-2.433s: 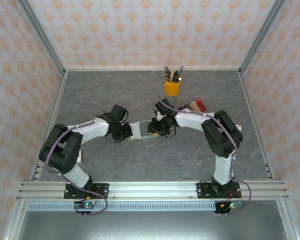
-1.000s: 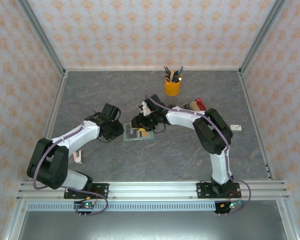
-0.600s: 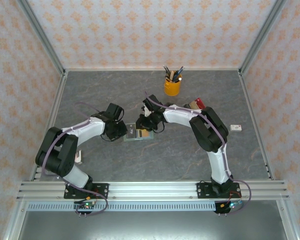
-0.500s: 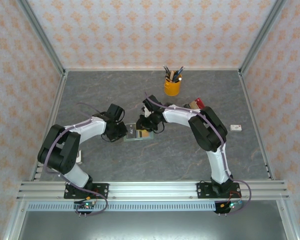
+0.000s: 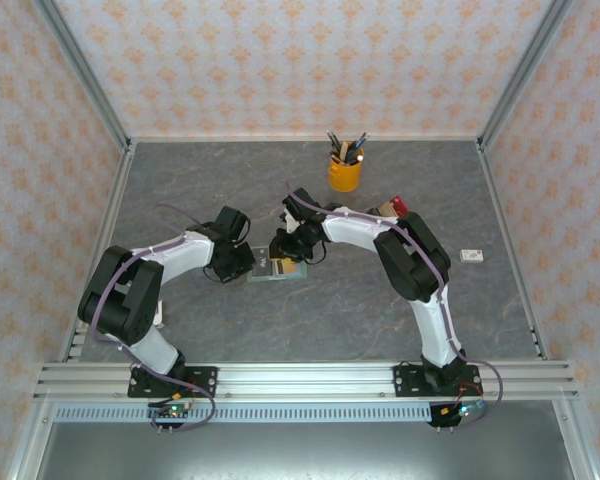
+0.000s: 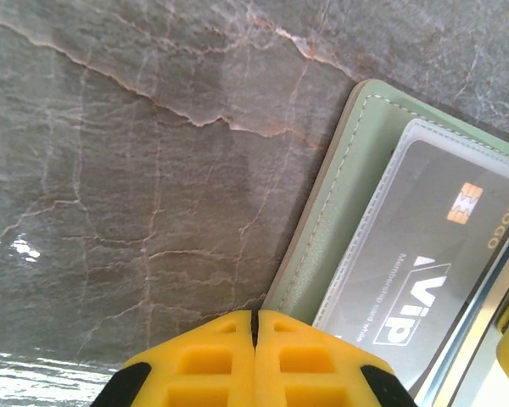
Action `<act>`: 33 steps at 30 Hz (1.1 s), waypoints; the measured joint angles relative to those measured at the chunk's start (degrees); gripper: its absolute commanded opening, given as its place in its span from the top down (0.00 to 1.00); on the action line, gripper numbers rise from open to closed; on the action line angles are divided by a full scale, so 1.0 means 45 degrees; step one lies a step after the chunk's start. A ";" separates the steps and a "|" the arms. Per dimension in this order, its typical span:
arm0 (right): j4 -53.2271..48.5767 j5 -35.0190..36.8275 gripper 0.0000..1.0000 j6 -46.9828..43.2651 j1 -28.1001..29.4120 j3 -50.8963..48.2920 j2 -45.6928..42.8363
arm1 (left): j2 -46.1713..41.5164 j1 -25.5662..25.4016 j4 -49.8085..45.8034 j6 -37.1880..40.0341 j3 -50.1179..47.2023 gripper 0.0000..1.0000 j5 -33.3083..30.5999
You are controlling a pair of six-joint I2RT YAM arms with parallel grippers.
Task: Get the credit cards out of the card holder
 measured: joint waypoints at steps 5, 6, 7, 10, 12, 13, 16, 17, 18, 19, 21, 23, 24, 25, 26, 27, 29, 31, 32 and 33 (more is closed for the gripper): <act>-0.0136 0.0442 0.73 0.0000 0.0068 -0.0151 -0.0355 | -0.0345 -0.0010 -0.0219 0.0019 0.0000 0.94 -0.0199; -0.0204 0.0539 0.73 0.0000 0.0097 -0.0185 -0.0476 | -0.0529 -0.0010 -0.0253 0.0015 -0.0005 0.94 -0.0219; -0.0248 0.0593 0.73 0.0000 0.0121 -0.0194 -0.0554 | -0.0738 -0.0010 -0.0253 0.0015 -0.0005 0.93 -0.0209; -0.0248 0.0636 0.73 0.0005 0.0238 -0.0194 -0.0651 | -0.1205 -0.0010 0.0000 0.0010 -0.0005 0.93 0.0024; -0.0262 0.0631 0.73 0.0005 0.0335 -0.0194 -0.0646 | -0.1166 -0.0010 0.0175 0.0010 -0.0005 0.93 0.0170; -0.0272 0.0627 0.73 0.0010 0.0369 -0.0189 -0.0646 | -0.1098 -0.0010 0.0199 0.0010 -0.0005 0.93 0.0214; -0.0301 0.0622 0.73 0.0010 0.0461 -0.0189 -0.0641 | -0.0699 -0.0010 0.0291 0.0010 0.0000 0.93 0.0321; -0.0330 0.0588 0.73 0.0019 0.0481 -0.0189 -0.0631 | -0.0534 -0.0010 0.0306 0.0005 0.0000 0.94 0.0350; -0.0335 0.0578 0.73 0.0049 0.0491 -0.0185 -0.0622 | -0.0389 -0.0010 0.0306 0.0005 0.0000 0.94 0.0364; -0.0335 0.0559 0.73 0.0063 0.0495 -0.0175 -0.0593 | -0.0257 -0.0010 0.0306 0.0005 0.0000 0.94 0.0369; -0.0345 0.0534 0.73 0.0146 0.0495 -0.0102 -0.0466 | -0.0049 -0.0010 0.0316 0.0000 0.0000 0.94 0.0369; -0.0350 0.0539 0.73 0.0199 0.0495 -0.0019 -0.0301 | -0.0015 -0.0010 0.0345 0.0000 0.0000 0.94 0.0403; -0.0364 0.0539 0.73 0.0243 0.0495 0.0005 -0.0209 | -0.0005 -0.0010 0.0350 0.0000 0.0000 0.94 0.0403; -0.0384 0.0534 0.73 0.0257 0.0495 0.0029 -0.0126 | 0.0005 -0.0010 0.0350 -0.0005 0.0000 0.94 0.0403; -0.0427 0.0520 0.73 0.0301 0.0491 0.0097 -0.0044 | 0.0005 -0.0010 0.0350 -0.0005 0.0000 0.94 0.0408; -0.0481 0.0486 0.73 0.0345 0.0486 0.0189 -0.0010 | 0.0005 -0.0010 0.0350 -0.0005 0.0000 0.95 0.0408; -0.0520 0.0491 0.73 0.0403 0.0486 0.0306 0.0039 | 0.0010 -0.0010 0.0350 -0.0010 0.0000 0.95 0.0408; -0.0539 0.0466 0.73 0.0457 0.0486 0.0389 0.0136 | 0.0034 -0.0010 0.0350 -0.0010 0.0000 0.95 0.0408; -0.0534 0.0403 0.73 0.0486 0.0486 0.0418 0.0175 | 0.0034 -0.0010 0.0350 -0.0010 0.0000 0.95 0.0408; -0.0534 0.0335 0.73 0.0491 0.0481 0.0437 0.0189 | 0.0039 -0.0010 0.0350 -0.0010 0.0000 0.95 0.0408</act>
